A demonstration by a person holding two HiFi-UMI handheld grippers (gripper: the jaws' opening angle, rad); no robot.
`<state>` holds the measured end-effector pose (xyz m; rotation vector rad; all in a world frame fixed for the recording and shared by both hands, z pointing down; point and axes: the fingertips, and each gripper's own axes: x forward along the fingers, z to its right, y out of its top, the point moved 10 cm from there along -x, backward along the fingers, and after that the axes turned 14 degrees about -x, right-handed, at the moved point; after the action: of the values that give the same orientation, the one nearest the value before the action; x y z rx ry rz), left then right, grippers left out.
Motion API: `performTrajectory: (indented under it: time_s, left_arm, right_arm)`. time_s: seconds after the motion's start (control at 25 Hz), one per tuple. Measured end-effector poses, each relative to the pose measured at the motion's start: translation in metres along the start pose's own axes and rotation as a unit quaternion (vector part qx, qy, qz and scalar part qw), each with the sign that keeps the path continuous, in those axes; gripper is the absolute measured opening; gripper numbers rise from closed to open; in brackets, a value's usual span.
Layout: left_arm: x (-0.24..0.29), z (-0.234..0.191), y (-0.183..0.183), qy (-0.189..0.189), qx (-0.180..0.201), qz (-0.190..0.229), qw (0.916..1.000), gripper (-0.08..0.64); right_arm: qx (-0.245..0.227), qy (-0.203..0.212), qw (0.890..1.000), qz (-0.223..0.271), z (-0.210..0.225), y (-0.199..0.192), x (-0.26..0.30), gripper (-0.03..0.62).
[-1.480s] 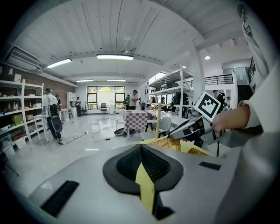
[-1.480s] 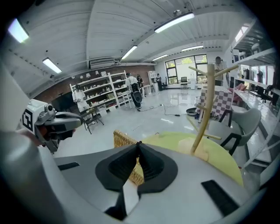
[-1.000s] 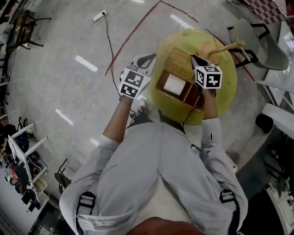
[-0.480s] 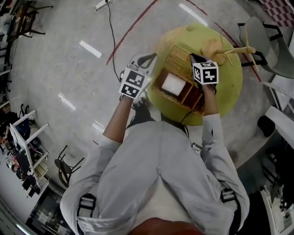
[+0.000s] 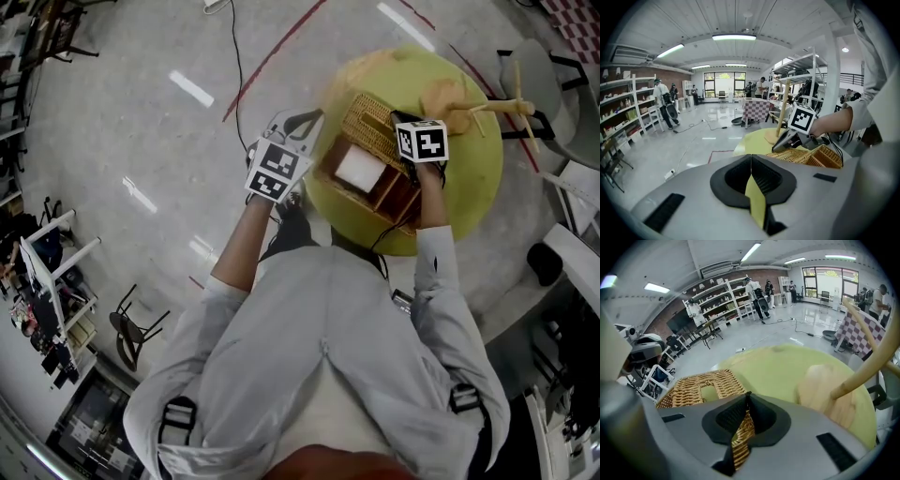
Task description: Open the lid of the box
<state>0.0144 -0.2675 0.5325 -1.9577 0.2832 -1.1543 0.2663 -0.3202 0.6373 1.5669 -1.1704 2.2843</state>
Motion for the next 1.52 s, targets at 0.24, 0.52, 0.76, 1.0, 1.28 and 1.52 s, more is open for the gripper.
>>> performTrajectory:
  time_s: [0.24,0.52,0.76,1.0,1.28,1.52]
  left_arm:
    - [-0.02,0.002,0.001,-0.002,0.007,0.009,0.9999,0.029]
    - [-0.052,-0.002,-0.002,-0.011,0.023,0.026,0.9993,0.029]
    - [-0.088,-0.004,0.001,-0.03,0.042,0.051,0.9973,0.029]
    - [-0.119,-0.004,0.009,-0.055,0.061,0.083,0.9932,0.029]
    - [-0.166,-0.002,0.025,-0.08,0.089,0.127,0.9847,0.029]
    - [-0.206,0.0,0.039,-0.097,0.113,0.164,0.9752,0.029]
  right_arm:
    - [0.008,-0.008,1.0,0.008,-0.001,0.005,-0.015,0.115]
    - [0.024,-0.061,0.996,0.053,-0.019,0.014,-0.06,0.132]
    - [0.035,-0.121,0.989,0.083,-0.055,0.016,-0.115,0.05]
    - [0.018,-0.186,0.975,0.117,-0.101,0.015,-0.168,0.025]
    - [0.003,-0.249,0.95,0.188,-0.164,0.023,-0.231,0.023]
    - [-0.016,-0.293,0.926,0.237,-0.217,0.027,-0.269,0.023]
